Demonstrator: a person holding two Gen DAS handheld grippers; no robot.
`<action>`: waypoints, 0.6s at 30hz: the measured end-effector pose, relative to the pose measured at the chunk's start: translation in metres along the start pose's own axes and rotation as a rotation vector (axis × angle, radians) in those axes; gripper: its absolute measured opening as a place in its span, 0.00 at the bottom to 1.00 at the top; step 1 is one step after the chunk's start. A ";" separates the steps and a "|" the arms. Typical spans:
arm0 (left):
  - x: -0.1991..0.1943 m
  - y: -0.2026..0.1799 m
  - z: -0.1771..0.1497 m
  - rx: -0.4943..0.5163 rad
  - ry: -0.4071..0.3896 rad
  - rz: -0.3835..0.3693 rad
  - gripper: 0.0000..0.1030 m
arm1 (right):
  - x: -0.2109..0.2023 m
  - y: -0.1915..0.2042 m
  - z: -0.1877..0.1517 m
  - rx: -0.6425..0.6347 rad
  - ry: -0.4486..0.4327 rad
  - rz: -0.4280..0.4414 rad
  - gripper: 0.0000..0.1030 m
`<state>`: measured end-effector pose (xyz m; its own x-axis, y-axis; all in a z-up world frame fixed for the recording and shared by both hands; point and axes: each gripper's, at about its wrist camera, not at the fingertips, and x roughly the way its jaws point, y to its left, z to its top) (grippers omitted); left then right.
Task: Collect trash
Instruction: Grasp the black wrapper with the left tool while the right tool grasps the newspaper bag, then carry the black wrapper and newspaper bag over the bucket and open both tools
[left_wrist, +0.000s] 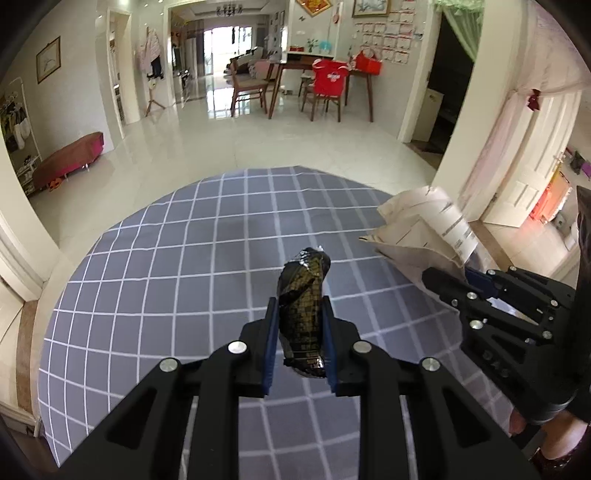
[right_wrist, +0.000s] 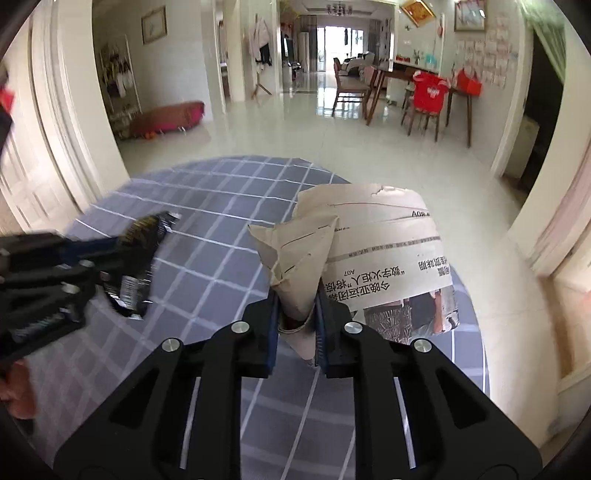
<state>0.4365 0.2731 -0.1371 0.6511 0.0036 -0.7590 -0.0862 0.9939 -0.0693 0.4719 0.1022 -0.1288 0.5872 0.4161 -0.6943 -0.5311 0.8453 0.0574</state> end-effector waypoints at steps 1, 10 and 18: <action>-0.006 -0.005 -0.001 0.008 -0.006 -0.007 0.20 | -0.012 -0.005 -0.002 0.025 -0.014 0.026 0.16; -0.056 -0.102 -0.014 0.138 -0.050 -0.111 0.20 | -0.130 -0.062 -0.051 0.115 -0.153 0.049 0.16; -0.059 -0.229 -0.050 0.321 0.001 -0.227 0.20 | -0.210 -0.147 -0.144 0.262 -0.215 -0.056 0.16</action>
<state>0.3799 0.0402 -0.1087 0.6256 -0.2207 -0.7483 0.3008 0.9532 -0.0297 0.3389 -0.1576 -0.0942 0.7409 0.4044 -0.5362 -0.3363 0.9145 0.2250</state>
